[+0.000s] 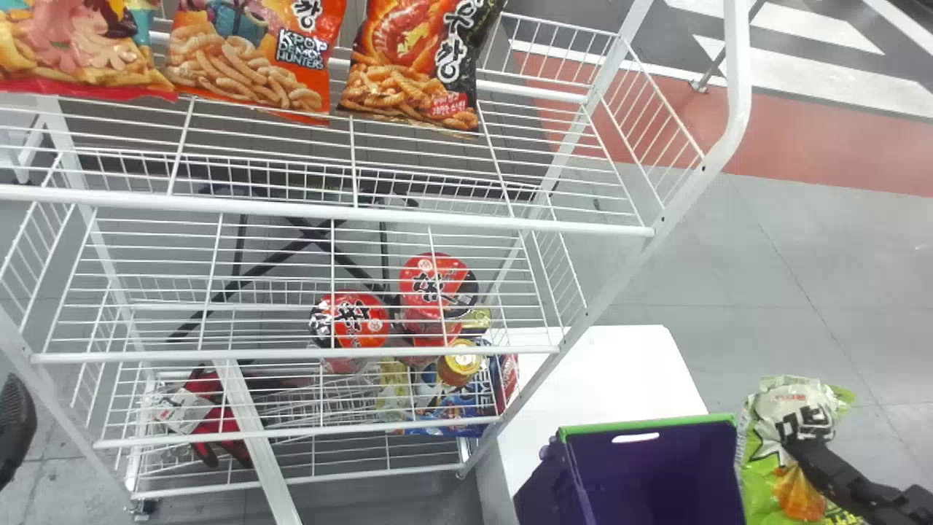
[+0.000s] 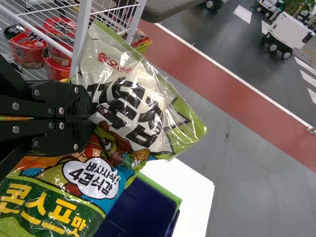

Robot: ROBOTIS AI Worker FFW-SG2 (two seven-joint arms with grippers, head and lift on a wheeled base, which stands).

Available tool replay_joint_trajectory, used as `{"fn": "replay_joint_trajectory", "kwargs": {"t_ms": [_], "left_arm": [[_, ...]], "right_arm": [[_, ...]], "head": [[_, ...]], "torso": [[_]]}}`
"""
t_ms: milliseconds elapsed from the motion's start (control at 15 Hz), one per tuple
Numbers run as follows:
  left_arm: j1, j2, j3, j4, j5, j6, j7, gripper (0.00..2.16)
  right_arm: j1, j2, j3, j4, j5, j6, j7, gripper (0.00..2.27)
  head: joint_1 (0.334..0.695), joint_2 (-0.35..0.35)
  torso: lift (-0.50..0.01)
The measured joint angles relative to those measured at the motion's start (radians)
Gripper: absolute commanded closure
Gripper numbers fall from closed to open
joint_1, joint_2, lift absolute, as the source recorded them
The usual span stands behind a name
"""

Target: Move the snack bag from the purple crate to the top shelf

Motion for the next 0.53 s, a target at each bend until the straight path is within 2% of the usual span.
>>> {"fn": "replay_joint_trajectory", "kwargs": {"t_ms": [533], "left_arm": [[-0.002, 0.005, -0.006, -0.003, 0.001, 0.000, 0.000, 0.13]], "right_arm": [[0.001, 0.008, 0.005, -0.026, 0.002, 0.000, 0.002, 1.66]], "head": [[0.695, -0.350]], "torso": [[-0.143]]}}
